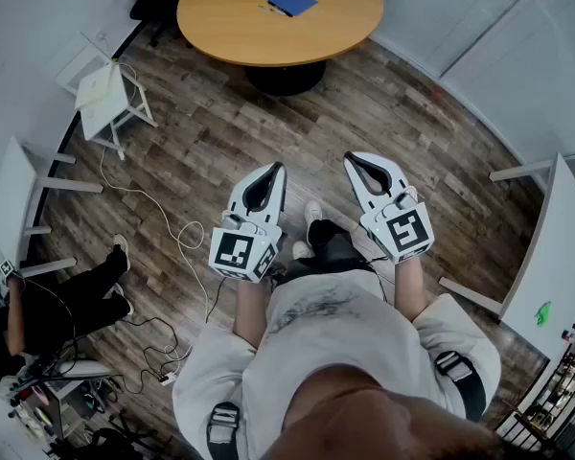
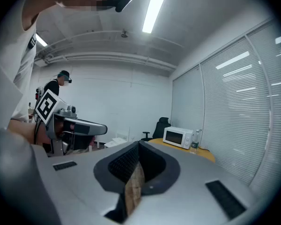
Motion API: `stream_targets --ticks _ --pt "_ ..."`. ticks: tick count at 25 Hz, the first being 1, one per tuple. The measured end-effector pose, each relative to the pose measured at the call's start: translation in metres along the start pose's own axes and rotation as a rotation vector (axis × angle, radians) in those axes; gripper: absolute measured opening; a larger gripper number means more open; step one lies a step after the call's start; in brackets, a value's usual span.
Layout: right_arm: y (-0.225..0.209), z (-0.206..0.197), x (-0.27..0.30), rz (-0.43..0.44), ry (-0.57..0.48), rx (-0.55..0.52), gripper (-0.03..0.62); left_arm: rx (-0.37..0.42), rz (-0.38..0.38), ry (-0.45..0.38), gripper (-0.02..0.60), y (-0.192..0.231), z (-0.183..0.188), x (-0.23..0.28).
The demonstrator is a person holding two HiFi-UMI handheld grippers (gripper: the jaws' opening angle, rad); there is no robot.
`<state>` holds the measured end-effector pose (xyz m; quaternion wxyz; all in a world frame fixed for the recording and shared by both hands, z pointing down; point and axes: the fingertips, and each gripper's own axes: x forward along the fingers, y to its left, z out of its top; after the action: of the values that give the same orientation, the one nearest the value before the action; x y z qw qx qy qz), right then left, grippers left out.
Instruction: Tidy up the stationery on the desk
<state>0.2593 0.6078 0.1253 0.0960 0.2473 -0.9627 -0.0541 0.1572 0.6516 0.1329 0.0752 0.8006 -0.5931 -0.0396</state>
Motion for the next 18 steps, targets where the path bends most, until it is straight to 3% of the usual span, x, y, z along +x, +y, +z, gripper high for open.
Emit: stream_targets --ticks 8,18 --pt "0.017 0.004 0.005 -0.011 -0.018 0.026 0.063 0.001 0.015 -0.009 0.009 0.001 0.006 -0.018" --pt "-0.044 0.007 0.046 0.004 -0.001 0.002 0.063 0.029 0.053 0.0 0.009 0.031 0.021 0.045"
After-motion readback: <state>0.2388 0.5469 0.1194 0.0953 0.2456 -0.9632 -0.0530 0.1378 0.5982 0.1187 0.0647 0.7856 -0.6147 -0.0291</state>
